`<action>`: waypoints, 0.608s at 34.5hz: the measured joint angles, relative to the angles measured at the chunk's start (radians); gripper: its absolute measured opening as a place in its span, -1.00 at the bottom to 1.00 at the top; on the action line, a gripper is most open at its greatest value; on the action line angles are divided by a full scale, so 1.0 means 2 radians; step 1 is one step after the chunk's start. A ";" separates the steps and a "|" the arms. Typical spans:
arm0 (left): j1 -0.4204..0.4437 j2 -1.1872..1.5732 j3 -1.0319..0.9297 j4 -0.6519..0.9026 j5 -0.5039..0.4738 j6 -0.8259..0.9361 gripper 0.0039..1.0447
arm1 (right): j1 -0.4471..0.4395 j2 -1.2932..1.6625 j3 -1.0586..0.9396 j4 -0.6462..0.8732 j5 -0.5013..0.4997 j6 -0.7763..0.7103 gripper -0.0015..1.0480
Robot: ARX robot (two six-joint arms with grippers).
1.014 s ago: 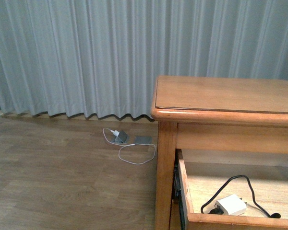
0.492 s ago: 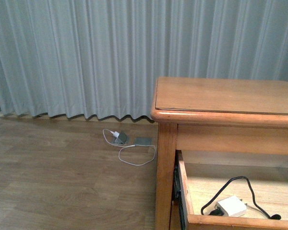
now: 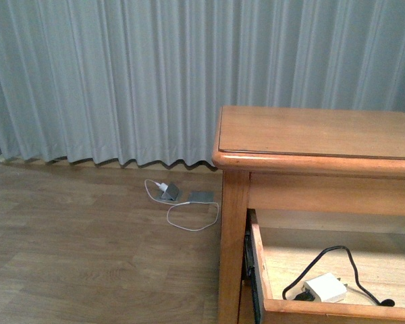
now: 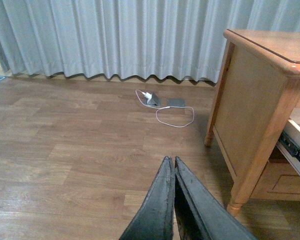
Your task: Put charger into drawer
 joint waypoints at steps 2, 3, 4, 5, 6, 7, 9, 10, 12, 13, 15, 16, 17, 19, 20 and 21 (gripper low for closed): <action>0.000 -0.006 0.000 -0.002 0.000 0.000 -0.93 | 0.000 0.000 0.000 0.000 0.000 0.000 0.83; 0.000 -0.007 0.000 -0.003 0.000 0.000 -0.93 | 0.000 0.000 0.000 0.000 0.000 0.000 0.83; 0.000 -0.007 0.000 -0.004 0.000 0.000 -0.93 | 0.000 0.000 0.000 0.000 -0.001 0.000 0.83; 0.000 -0.007 0.000 -0.004 0.000 0.000 -0.93 | 0.000 0.000 0.000 0.000 -0.001 0.000 0.83; 0.000 -0.007 0.000 -0.004 0.000 0.000 -0.93 | 0.000 0.000 0.000 0.000 0.000 0.000 0.83; 0.000 -0.007 0.000 -0.004 0.000 0.000 -0.93 | 0.000 0.000 0.000 0.000 0.000 0.000 0.83; 0.000 -0.008 0.000 -0.004 0.000 0.000 -0.93 | 0.000 0.000 0.000 0.000 0.000 0.000 0.83; 0.000 -0.008 0.000 -0.004 0.000 0.000 -0.93 | 0.000 0.000 0.000 0.000 0.000 0.000 0.83; 0.000 -0.008 0.000 -0.004 0.000 0.000 -0.88 | 0.000 0.000 0.000 -0.002 -0.004 -0.003 0.83; 0.000 -0.008 0.000 -0.004 0.000 0.000 -0.78 | -0.002 0.000 0.004 -0.018 -0.017 -0.007 0.83; 0.000 -0.008 0.000 -0.004 0.000 0.000 -0.61 | -0.004 0.003 0.021 -0.091 -0.059 -0.033 0.83; 0.000 -0.008 0.000 -0.004 0.000 0.000 -0.54 | -0.003 0.005 0.024 -0.108 -0.068 -0.041 0.83; 0.000 -0.008 0.000 -0.004 0.000 0.000 -0.40 | -0.001 0.010 0.027 -0.138 -0.071 -0.052 0.83; 0.000 -0.008 0.000 -0.004 0.000 0.000 -0.20 | 0.005 0.033 0.029 -0.171 -0.070 -0.069 0.83; 0.000 -0.008 0.000 -0.004 0.000 0.000 -0.09 | 0.004 0.043 0.031 -0.175 -0.069 -0.071 0.83; 0.000 -0.008 0.000 -0.004 0.000 0.000 -0.03 | 0.004 0.059 0.035 -0.179 -0.067 -0.074 0.83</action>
